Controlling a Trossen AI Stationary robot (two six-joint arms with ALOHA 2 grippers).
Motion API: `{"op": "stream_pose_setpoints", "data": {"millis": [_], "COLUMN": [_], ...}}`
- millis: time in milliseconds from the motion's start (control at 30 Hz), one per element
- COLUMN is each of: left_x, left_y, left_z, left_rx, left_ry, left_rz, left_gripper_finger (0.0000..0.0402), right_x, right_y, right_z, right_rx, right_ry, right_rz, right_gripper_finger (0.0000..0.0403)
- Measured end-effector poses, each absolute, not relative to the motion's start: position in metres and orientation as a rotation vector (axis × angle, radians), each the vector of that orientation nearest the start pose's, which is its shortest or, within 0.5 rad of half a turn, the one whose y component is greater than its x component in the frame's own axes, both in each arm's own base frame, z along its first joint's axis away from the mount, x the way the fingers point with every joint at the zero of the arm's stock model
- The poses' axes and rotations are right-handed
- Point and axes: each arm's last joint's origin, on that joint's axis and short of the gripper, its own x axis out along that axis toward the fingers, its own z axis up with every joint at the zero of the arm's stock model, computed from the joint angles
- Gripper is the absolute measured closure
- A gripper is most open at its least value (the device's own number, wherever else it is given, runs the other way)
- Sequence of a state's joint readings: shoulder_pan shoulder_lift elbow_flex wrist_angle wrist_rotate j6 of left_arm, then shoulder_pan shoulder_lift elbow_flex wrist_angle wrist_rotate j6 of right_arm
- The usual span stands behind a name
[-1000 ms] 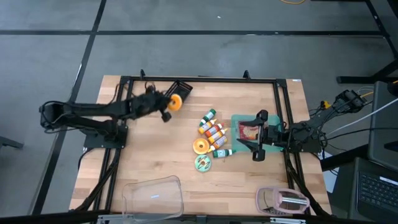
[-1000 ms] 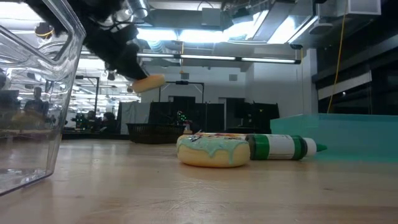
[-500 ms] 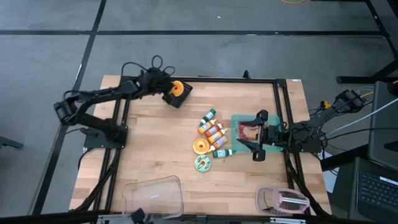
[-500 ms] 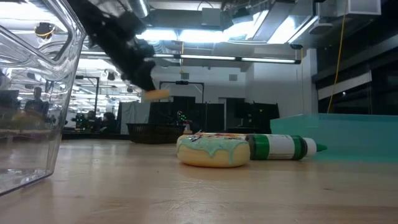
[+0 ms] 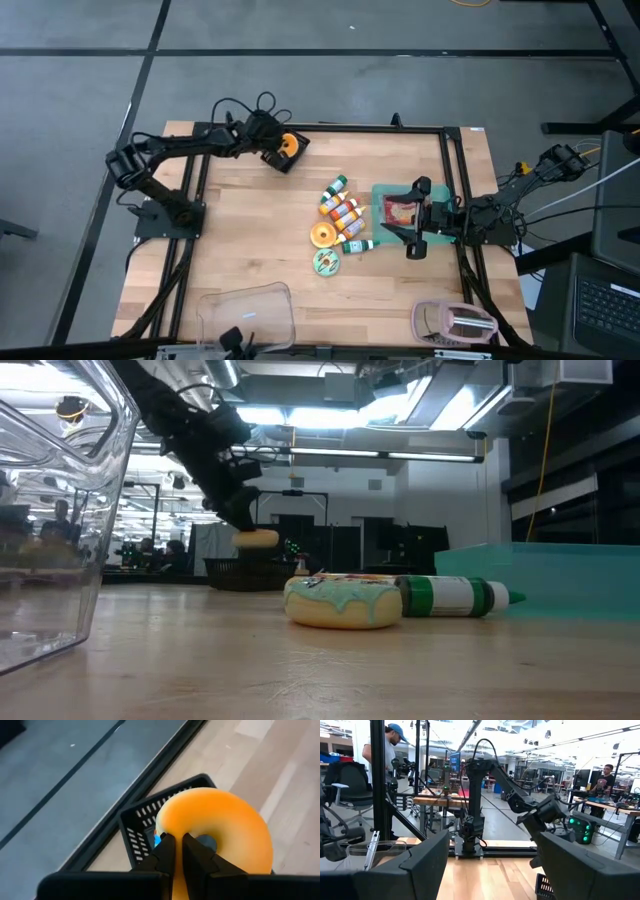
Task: Pick & Place Food Item
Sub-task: Put the left orange donut into the black bin
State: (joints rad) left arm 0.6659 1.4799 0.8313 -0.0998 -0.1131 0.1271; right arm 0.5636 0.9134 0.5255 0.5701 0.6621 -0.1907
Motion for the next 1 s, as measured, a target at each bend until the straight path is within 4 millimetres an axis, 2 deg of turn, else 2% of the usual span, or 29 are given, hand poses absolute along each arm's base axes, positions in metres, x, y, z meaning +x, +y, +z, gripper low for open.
{"op": "stream_pose_setpoints", "data": {"millis": [267,467,667,833,1000], "left_x": [0.237,0.225,0.209,0.211,0.216], "left_y": [0.196,0.213,0.223,0.227,0.232], "left_z": [0.23,0.248,0.246,0.239,0.223], "left_rx": [-0.059,-0.111,-0.227,-0.246,-0.276], "left_ry": [0.819,0.86,0.869,0.879,0.925], "left_rz": [0.735,0.733,0.66,0.632,0.609], "left_gripper_finger": [0.0382,0.0382,0.0382,0.0382,0.0382], "right_x": [0.176,0.176,0.176,0.176,0.176], "right_y": [0.09,0.09,0.091,0.091,0.091], "right_z": [0.292,0.292,0.292,0.293,0.293], "right_rx": [-0.082,-0.082,-0.071,-0.07,-0.072], "right_ry": [-0.139,-0.139,-0.145,-0.155,-0.155], "right_rz": [-0.111,-0.111,-0.088,-0.086,-0.086], "right_gripper_finger": [0.0108,0.0108,0.0108,0.0108,0.0108]}}
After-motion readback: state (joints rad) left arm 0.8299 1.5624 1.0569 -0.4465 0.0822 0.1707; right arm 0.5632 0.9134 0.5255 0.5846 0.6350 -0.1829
